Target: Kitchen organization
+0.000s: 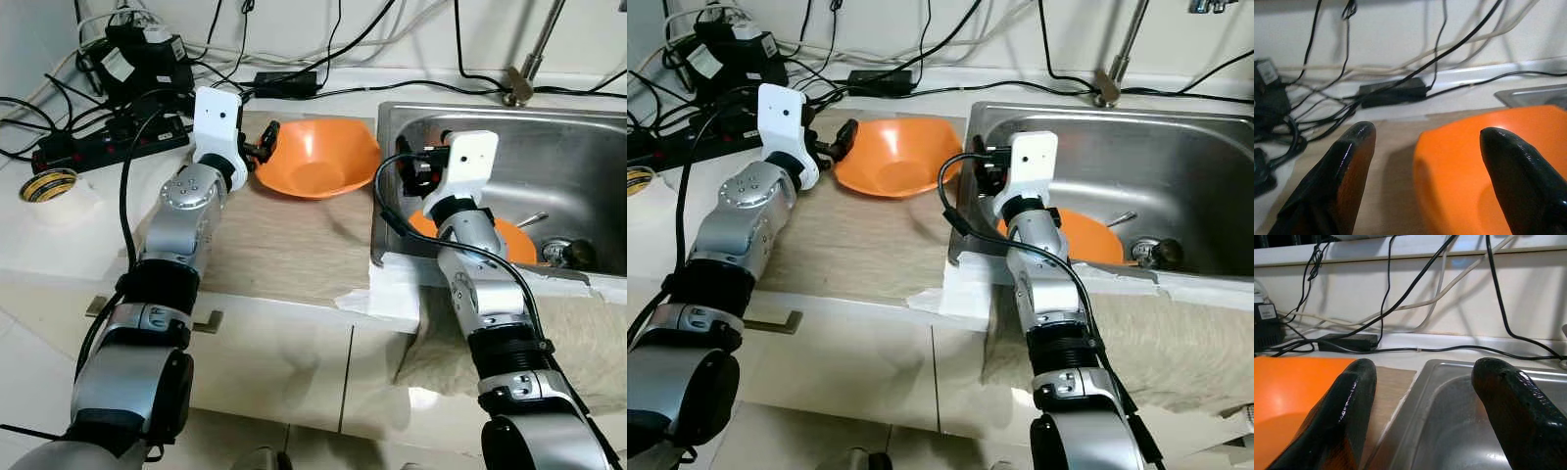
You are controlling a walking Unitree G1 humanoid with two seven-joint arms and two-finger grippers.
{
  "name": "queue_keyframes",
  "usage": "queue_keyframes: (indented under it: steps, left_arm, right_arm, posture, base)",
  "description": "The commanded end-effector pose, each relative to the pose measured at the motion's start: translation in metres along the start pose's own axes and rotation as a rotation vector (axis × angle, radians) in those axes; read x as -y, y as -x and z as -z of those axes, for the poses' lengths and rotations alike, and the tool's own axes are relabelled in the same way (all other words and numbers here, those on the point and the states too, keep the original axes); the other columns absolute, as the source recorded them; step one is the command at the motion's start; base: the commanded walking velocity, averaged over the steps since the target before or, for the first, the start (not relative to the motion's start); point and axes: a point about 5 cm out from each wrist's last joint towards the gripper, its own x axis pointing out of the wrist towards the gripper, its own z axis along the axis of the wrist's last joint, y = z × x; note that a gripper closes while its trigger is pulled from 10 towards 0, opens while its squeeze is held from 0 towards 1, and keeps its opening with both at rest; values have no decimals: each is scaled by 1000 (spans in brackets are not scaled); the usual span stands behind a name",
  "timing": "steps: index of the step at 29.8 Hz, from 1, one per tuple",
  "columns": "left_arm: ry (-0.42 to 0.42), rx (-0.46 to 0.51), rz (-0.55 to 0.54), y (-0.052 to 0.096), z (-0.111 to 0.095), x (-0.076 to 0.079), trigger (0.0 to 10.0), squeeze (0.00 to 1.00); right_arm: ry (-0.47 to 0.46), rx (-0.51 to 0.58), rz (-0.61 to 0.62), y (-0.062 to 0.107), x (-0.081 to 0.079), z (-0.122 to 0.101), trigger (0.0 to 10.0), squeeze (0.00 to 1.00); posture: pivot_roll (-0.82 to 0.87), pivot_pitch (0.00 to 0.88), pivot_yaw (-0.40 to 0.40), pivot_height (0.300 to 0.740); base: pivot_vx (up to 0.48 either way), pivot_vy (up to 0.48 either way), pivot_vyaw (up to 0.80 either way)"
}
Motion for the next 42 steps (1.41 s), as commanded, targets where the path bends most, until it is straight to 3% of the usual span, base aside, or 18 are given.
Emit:
queue_keyframes:
  steps: [1,11,16,22,27,34,38,42]
  left_arm:
    - [9,2,-19,-1,-1,-7,10000,0]
    - [6,-28,-9,-2,4,-5,10000,0]
    - [58,-11,1,-7,-10,-9,10000,0]
    - [137,-18,58,-11,-17,-1,10000,0]
    - [123,-64,96,-13,-9,9,10000,0]
    - [107,-89,97,-13,-3,9,10000,0]
    - [58,-77,68,-10,1,6,10000,0]
    - [72,-67,39,-6,3,-2,10000,0]
  right_arm:
    - [13,17,-23,-3,-8,-4,10000,0]
    - [12,32,-19,-6,-9,-7,10000,0]
    - [-5,37,-33,-8,-19,-9,10000,0]
    - [-10,42,-23,-10,-17,-9,10000,0]
    - [-10,42,-9,-10,-15,-9,10000,0]
    - [-7,51,-9,-8,-13,-10,10000,0]
    - [-10,36,10,-5,-7,-7,10000,0]
    - [-6,31,33,-1,-1,-4,10000,0]
  posture:
    - [-163,0,105,732]
    - [-144,0,91,732]
    - [-137,0,98,732]
    - [-137,0,110,732]
    - [-143,0,116,732]
    - [-147,0,112,732]
    - [-149,0,108,732]
    - [-143,0,106,732]
  base:
    - [0,0,0]
    - [0,0,0]
    - [0,0,0]
    - [0,0,0]
    - [0,0,0]
    - [0,0,0]
    - [0,0,0]
    - [0,0,0]
